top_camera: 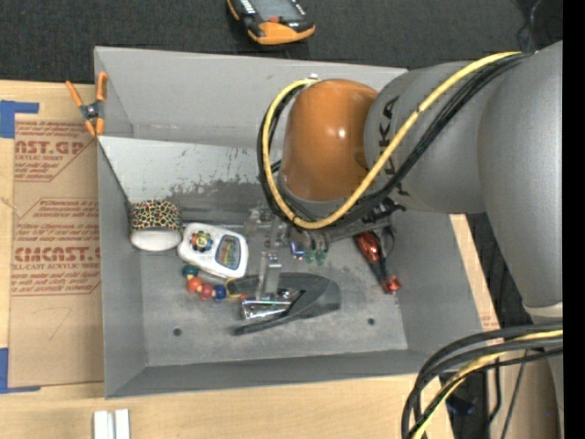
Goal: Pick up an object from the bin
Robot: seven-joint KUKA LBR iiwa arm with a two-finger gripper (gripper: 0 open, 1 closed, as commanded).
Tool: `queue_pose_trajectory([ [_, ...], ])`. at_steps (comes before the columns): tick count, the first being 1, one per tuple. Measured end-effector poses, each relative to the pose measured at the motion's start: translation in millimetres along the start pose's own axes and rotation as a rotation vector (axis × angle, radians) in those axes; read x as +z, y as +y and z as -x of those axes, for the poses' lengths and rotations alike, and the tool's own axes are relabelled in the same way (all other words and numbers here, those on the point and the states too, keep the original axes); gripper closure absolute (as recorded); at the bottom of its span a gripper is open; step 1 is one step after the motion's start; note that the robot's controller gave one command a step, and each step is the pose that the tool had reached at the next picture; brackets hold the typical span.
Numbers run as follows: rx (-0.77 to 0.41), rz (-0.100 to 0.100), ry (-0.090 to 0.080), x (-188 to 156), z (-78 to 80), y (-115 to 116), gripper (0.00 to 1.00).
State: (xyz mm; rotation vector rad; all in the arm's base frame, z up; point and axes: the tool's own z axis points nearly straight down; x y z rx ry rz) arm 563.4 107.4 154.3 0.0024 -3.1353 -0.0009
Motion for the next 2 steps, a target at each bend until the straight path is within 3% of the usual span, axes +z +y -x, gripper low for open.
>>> queue_pose_trajectory([
  [1, 0.001, 0.001, -0.009, -4, 1.8, -1, 0.00],
  [2, -0.065, 0.003, 0.010, 83, -38.0, -35, 0.00],
])
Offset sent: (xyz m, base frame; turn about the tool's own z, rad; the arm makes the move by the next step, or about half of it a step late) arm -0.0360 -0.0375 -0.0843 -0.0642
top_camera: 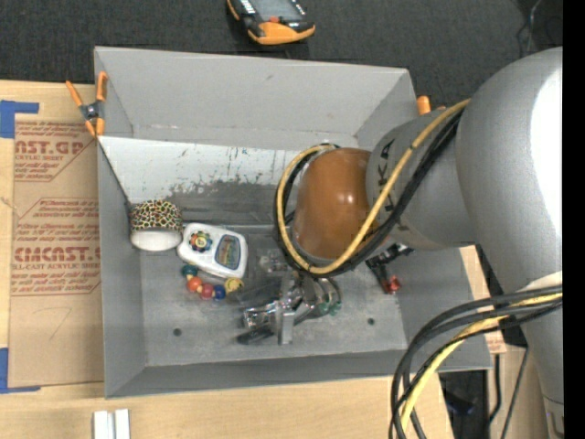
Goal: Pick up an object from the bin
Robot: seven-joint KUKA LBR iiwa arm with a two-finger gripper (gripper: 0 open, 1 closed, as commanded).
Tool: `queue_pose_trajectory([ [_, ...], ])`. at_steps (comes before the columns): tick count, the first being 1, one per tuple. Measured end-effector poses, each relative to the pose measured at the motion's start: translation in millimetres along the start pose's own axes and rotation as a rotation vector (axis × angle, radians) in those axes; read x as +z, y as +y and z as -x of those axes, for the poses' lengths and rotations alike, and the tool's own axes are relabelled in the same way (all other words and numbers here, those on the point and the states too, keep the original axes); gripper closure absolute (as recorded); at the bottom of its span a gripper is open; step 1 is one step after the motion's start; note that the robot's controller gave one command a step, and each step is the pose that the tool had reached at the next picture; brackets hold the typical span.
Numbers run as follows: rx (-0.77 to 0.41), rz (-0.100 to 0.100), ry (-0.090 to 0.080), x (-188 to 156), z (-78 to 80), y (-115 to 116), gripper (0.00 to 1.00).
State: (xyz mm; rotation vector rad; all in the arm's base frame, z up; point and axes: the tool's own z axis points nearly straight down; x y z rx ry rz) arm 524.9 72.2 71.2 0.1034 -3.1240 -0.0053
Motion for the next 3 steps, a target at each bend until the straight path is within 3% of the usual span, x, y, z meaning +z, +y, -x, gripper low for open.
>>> queue_pose_trajectory([
  [1, -0.135, -0.002, -0.035, -52, 11.1, -7, 0.00],
  [2, 0.045, 0.002, -0.011, -28, -8.1, 0, 0.00],
  [3, 0.045, 0.006, -0.039, -1, 9.0, 1, 0.00],
])
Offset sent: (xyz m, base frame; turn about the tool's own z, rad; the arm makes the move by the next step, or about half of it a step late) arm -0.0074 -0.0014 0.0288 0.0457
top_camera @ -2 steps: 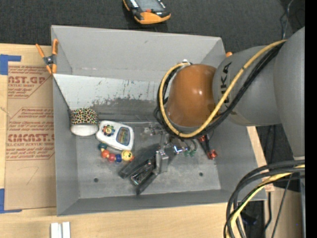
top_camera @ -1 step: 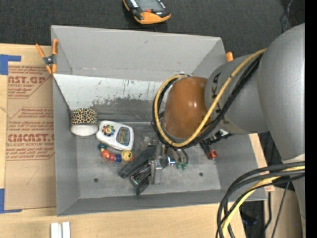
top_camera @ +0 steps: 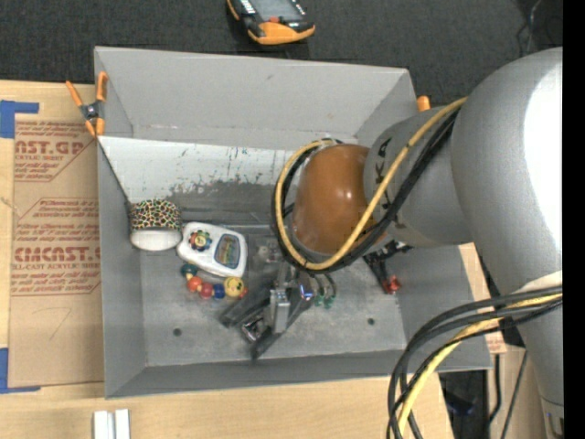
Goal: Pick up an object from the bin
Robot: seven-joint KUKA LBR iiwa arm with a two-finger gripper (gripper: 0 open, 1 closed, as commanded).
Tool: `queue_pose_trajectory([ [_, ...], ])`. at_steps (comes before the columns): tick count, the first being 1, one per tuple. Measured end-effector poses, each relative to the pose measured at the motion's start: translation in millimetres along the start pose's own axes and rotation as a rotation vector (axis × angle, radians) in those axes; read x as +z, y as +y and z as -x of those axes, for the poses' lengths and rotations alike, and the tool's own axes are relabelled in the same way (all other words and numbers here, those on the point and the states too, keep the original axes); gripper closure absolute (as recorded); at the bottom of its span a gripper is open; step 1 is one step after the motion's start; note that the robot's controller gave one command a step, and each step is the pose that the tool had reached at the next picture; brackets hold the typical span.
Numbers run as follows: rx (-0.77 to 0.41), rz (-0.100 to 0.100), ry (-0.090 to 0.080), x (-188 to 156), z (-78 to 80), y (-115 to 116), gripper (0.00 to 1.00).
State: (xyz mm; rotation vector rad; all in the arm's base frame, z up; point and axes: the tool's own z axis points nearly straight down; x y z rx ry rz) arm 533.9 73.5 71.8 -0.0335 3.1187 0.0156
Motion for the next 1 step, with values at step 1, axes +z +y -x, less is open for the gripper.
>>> queue_pose_trajectory([
  [1, 0.204, -0.002, 0.007, -2.7, -8.3, -3.6, 1.00],
])
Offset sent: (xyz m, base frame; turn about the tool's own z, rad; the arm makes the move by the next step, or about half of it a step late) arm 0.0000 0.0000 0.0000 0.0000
